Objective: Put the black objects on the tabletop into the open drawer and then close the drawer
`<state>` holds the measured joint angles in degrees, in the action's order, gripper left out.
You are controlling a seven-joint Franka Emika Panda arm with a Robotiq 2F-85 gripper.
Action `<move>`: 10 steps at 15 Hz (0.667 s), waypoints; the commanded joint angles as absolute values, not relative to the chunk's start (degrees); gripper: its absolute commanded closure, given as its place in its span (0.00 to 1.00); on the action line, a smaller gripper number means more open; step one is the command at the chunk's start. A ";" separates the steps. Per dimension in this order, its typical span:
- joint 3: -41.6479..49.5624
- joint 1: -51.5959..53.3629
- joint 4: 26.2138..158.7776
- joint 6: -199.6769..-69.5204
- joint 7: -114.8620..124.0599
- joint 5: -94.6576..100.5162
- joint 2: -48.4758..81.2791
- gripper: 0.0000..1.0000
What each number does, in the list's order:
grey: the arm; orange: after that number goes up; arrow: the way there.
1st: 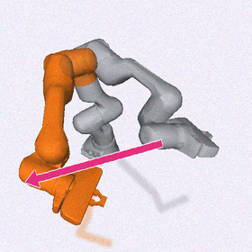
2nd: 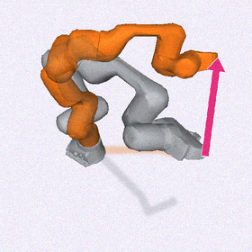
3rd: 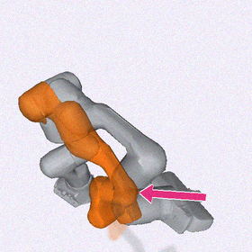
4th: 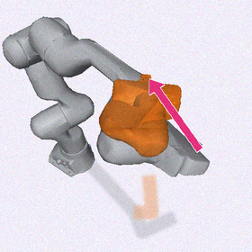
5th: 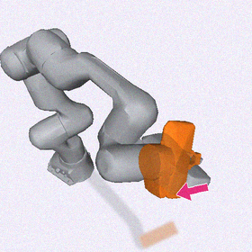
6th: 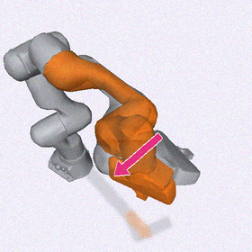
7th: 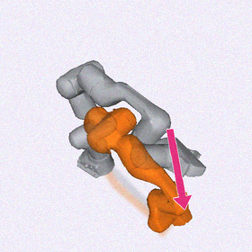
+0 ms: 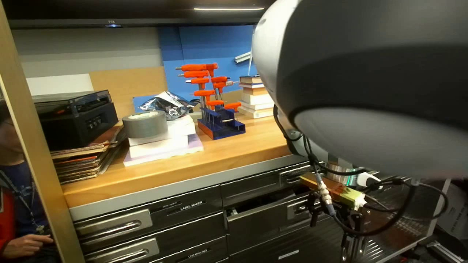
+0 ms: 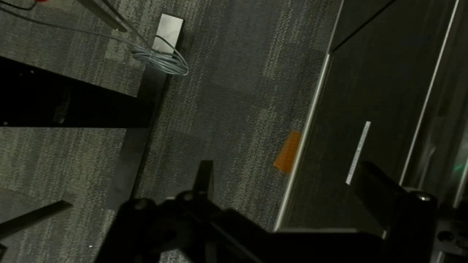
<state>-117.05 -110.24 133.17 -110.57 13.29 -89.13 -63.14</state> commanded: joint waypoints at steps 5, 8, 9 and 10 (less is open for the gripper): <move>-114.79 -112.87 122.96 -109.10 10.81 -92.92 -68.92 0.00; -113.97 -112.00 123.52 -108.31 8.90 -92.50 -69.13 0.00; -112.78 -110.69 125.09 -107.81 8.05 -91.15 -68.51 0.00; -111.66 -109.65 126.44 -106.79 7.20 -89.27 -67.91 0.00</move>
